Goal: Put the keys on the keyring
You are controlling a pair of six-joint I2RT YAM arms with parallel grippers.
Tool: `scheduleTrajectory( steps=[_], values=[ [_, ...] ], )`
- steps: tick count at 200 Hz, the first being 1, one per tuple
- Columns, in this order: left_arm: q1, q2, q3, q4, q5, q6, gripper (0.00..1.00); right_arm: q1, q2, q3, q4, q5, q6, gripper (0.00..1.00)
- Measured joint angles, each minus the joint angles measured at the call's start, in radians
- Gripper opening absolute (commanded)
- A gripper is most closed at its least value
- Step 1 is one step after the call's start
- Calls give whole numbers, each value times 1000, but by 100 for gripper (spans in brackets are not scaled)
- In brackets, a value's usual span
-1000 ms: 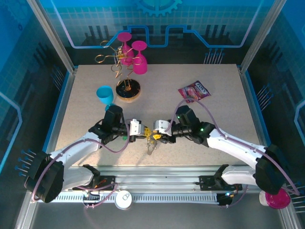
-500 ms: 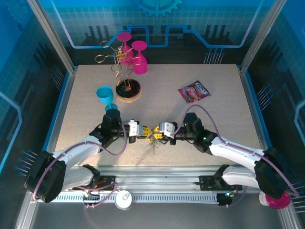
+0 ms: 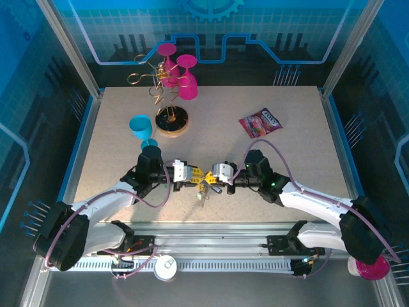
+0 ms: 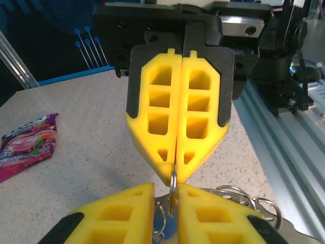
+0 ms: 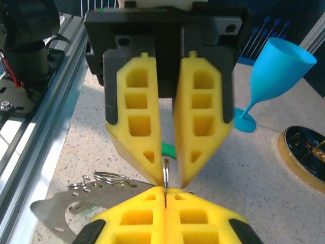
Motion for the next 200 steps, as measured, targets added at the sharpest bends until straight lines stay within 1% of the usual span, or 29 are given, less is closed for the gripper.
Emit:
scheduleTrajectory(
  steps=[46, 79, 99, 121, 126, 143, 158, 169, 200],
  values=[
    [0, -29, 35, -140, -57, 64, 18, 27, 23, 206, -352, 69, -142, 0],
    [-1, -34, 47, -174, -66, 82, 17, 67, 76, 320, -510, 121, -200, 0],
    [-2, -34, 47, -195, -66, 84, 12, 87, 106, 364, -573, 159, -223, 0],
    [-2, -35, 47, -215, -66, 95, 3, 101, 132, 402, -623, 188, -240, 0],
    [-2, -35, 47, -217, -66, 95, 0, 101, 134, 408, -630, 192, -240, 0],
    [-2, -35, 48, -217, -66, 103, 0, 102, 134, 411, -634, 194, -237, 0],
    [-2, -38, 48, -216, -66, 103, 0, 91, 126, 396, -610, 175, -209, 16],
    [-2, -42, 48, -208, -66, 103, 0, 65, 94, 341, -544, 134, -177, 23],
    [-3, -46, 24, -145, -63, 89, 0, -24, -29, 142, -328, 47, -71, 25]
  ],
)
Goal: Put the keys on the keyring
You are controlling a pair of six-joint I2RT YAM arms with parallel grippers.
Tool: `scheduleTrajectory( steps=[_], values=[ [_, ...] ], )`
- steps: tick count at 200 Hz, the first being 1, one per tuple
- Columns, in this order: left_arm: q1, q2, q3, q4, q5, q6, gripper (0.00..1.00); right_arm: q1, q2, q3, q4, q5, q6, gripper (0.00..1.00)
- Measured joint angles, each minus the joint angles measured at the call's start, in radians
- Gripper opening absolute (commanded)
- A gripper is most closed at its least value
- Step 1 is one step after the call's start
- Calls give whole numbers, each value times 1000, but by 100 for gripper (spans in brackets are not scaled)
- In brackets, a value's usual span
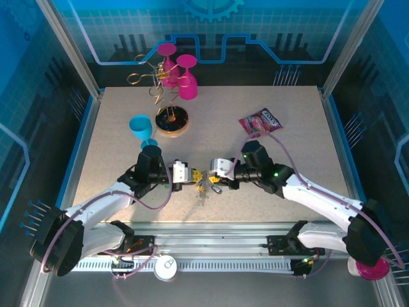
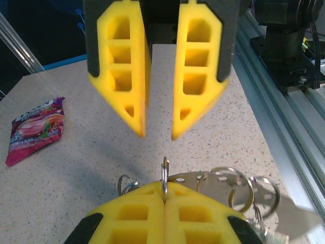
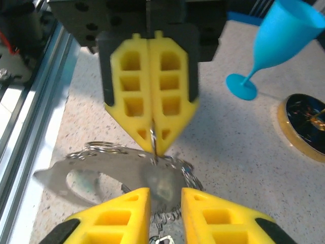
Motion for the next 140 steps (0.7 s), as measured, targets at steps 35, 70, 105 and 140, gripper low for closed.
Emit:
scheduleTrajectory(
  steps=[35, 70, 105, 140],
  values=[
    [0, 5, -23, 69, 27, -38, 0, -7, 4, -92, 169, -53, 71, 26],
    [0, 19, -28, 122, 50, -68, 0, -7, 25, -102, 276, -83, 104, 26],
    [0, 25, -29, 147, 58, -77, 0, -7, 43, -102, 332, -108, 123, 22],
    [1, 32, -29, 156, 58, -93, 0, -7, 61, -102, 350, -128, 131, 11]
  ],
)
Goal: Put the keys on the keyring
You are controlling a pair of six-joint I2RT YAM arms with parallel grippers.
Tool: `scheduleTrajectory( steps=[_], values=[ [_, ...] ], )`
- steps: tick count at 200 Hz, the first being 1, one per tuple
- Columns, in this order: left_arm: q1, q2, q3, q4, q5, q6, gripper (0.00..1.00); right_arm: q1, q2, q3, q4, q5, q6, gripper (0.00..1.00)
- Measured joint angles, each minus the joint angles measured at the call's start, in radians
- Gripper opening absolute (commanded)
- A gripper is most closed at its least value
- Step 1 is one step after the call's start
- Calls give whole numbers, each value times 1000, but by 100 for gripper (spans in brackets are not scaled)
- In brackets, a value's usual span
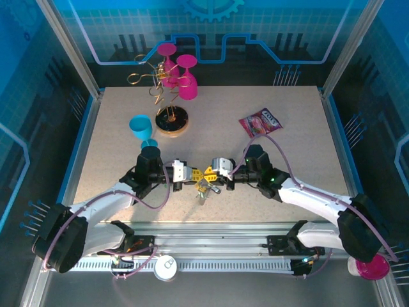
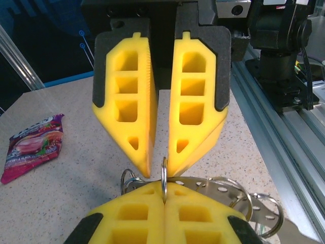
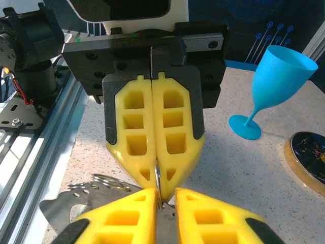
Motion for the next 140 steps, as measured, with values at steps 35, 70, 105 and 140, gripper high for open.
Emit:
scheduleTrajectory(
  steps=[35, 70, 105, 140],
  values=[
    [3, 3, -4, 1, -5, -3, 4, 0, 9, 1, 1, -10, 1, 0],
    [1, 2, -4, -5, -27, -1, 15, 4, 9, 38, -87, 6, -47, 0],
    [1, -7, -3, -48, -42, 23, 16, 32, 15, 115, -253, 60, -138, 0],
    [0, -8, -3, -83, -46, 37, 16, 53, 35, 171, -357, 97, -196, 0]
  ],
)
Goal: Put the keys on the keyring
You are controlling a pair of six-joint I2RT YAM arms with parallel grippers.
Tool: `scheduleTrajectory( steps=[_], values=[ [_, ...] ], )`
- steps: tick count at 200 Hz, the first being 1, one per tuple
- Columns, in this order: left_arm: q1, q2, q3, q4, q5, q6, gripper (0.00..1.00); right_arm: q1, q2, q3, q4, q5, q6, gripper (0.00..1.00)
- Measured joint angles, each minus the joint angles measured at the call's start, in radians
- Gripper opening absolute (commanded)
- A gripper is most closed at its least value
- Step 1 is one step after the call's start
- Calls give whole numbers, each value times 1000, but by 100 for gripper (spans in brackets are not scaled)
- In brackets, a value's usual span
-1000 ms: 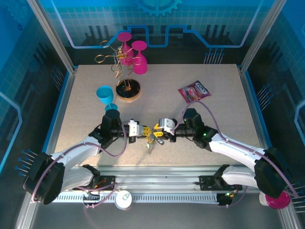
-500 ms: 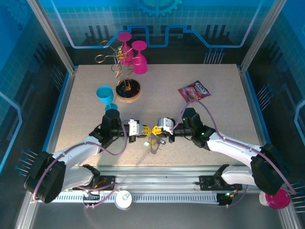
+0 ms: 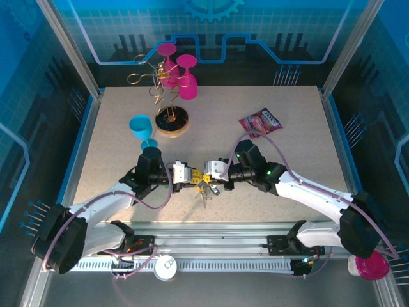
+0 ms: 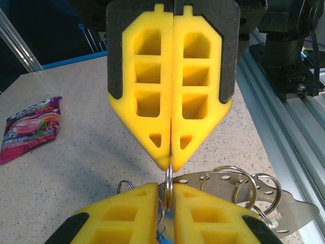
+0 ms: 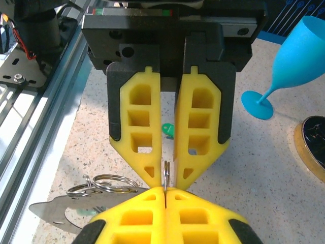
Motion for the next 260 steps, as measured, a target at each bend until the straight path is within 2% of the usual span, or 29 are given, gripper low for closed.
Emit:
scheduleTrajectory(
  steps=[100, 116, 139, 156, 159, 172, 184, 215, 260],
  values=[
    [1, -12, 11, -45, -19, 23, 18, 41, 45, 99, -129, 90, -72, 0],
    [1, -16, 16, -62, -23, 26, 13, 47, 48, 109, -143, 102, -78, 0],
    [1, -22, 22, -83, -26, 45, 0, 52, 52, 121, -161, 117, -84, 0],
    [1, -23, 25, -91, -27, 49, 0, 52, 51, 122, -162, 118, -81, 0],
    [1, -23, 25, -91, -27, 49, 0, 52, 51, 122, -161, 117, -80, 3],
    [1, -23, 26, -92, -26, 49, 0, 45, 42, 104, -139, 106, -64, 17],
    [-1, -24, 26, -92, -21, 48, 0, 32, 21, 60, -90, 81, -42, 23],
    [-3, -29, 26, -90, -12, 48, 0, -25, -35, -65, 35, 18, 24, 24],
    [-3, -29, 26, -64, 3, 40, 0, -34, -36, -93, 123, -23, 66, 21]
  ],
)
